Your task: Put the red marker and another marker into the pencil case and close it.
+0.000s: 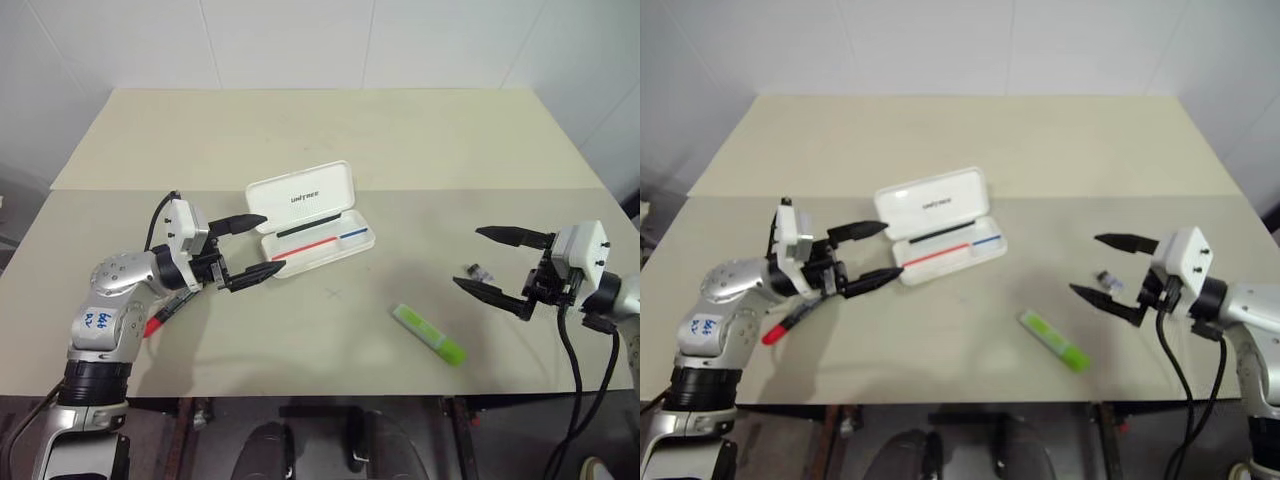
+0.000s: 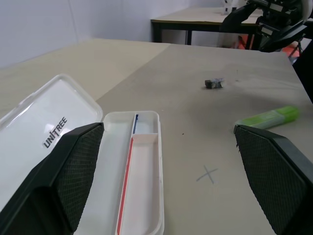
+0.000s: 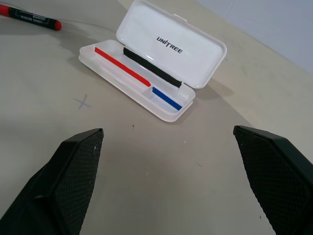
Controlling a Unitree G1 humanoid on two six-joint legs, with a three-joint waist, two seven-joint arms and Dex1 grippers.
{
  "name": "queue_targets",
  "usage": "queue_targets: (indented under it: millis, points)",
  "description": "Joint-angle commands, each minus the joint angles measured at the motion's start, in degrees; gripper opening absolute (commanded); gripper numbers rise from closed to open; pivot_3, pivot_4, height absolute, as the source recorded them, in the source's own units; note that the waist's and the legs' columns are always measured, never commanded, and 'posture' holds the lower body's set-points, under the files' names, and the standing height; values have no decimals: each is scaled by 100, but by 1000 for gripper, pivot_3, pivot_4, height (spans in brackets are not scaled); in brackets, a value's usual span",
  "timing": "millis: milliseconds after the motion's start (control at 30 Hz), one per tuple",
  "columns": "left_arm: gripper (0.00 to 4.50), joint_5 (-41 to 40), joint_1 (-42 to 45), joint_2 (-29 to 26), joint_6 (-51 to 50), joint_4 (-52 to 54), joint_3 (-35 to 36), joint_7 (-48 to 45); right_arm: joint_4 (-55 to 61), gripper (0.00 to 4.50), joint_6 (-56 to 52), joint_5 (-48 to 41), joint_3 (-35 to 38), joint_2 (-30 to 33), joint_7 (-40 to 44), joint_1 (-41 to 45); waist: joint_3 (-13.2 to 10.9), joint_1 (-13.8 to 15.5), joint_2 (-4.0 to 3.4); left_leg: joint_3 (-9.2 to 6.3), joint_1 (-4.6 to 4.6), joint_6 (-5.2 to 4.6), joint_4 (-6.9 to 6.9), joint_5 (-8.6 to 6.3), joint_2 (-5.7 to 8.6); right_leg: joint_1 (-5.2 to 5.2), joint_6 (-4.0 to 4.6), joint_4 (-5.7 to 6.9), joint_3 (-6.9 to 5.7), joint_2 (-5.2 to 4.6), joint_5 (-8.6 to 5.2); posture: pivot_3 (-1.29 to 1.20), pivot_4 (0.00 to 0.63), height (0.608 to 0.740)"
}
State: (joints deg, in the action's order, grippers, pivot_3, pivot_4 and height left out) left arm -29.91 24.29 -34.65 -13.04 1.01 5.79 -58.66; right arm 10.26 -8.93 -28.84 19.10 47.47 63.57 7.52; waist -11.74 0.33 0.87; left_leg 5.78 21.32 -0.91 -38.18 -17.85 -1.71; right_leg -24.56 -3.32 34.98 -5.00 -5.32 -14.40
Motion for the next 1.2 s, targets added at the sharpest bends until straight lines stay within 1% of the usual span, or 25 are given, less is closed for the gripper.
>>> queue_targets:
  millis: [33, 200, 367, 400, 433, 500, 567, 600, 733, 867, 1100, 1200]
  points:
    - [4483, 63, 129, -39, 31, -19, -6, -70, 353, 4500, -7, -136, 218, 12, -148, -89, 0, -3, 0, 0, -1, 1, 1, 1, 0, 0, 0, 2, 2, 0, 0, 0, 150, 740]
    - [4483, 145, 158, -24, 32, -46, -65, -90, 577, 4500, -20, -164, 132, -146, -358, -298, 0, 4, 0, -3, 0, 3, 1, 2, 0, 0, 1, 1, 4, 1, -1, 0, 150, 740]
    - [4483, 226, 225, -179, 104, -221, -34, -282, 531, 4500, 24, -131, -145, -270, -417, -87, 0, -13, 0, -1, 0, 1, 0, 2, 0, 0, 1, 1, 5, 1, 0, 0, 150, 740]
    - [4075, 241, 226, -203, 119, -251, -32, -330, 491, 4500, 50, -117, -190, -302, -418, -30, 0, -20, 0, -1, -1, 2, 0, 2, 0, 0, 1, 2, 6, 2, 0, 0, 150, 740]
    - [3904, 284, 212, -235, 131, -265, -40, -354, 463, 4500, 74, -101, -235, -345, -422, 19, 0, -27, 0, -1, -1, 2, 0, 2, 0, 0, 1, 2, 5, 2, 0, 0, 150, 740]
    - [3259, 359, 179, -292, 152, -278, -45, -362, 475, 4500, 105, -57, -392, -466, -485, 108, 0, -29, 0, -2, -2, 2, 1, 2, -2, 0, 1, 3, 5, 2, -1, 0, 150, 740]
    - [2496, 466, 149, -338, 197, -303, -58, -329, 526, 4500, 137, 15, -592, -627, -572, 185, 0, -29, 0, -2, -1, 3, 1, 2, -1, -1, 1, 2, 5, 2, -1, 0, 150, 740]
    - [2225, 551, 161, -312, 188, -236, -145, -279, 518, 4500, 162, 2, -628, -680, -549, 204, 0, -29, 1, -3, 0, 2, 1, 2, -1, 0, 1, 1, 4, 2, -1, 0, 150, 740]
    - [2225, 890, 369, -220, 133, -321, -496, -169, 663, 4500, 203, -18, -747, -818, -600, 213, 0, 8, 1, -3, 3, 1, 1, 2, 1, -1, 1, 0, 3, 0, -1, 0, 150, 740]
    - [2225, 1102, 454, -330, 359, -696, -586, -353, 962, 4500, 144, 92, -939, -970, -848, 166, 0, 29, 1, -3, 2, 0, 1, 2, 0, -1, 1, 1, 2, 1, -1, 0, 150, 740]
    - [2225, 1505, 809, 99, 179, -957, -1049, -96, 1264, 4500, 160, 86, -976, -1081, -1044, 7, 0, 62, 1, 0, 2, -3, 0, 1, 2, -1, 1, 2, -3, 1, 0, 0, 150, 740]
    - [2225, 1519, 900, 281, 197, -1054, -1106, -98, 1407, 4500, 122, 132, -1034, -1129, -1175, 14, 0, 94, 1, -1, 3, -2, -1, 1, 2, -2, 1, 2, -10, 2, 0, 0, 150, 740]
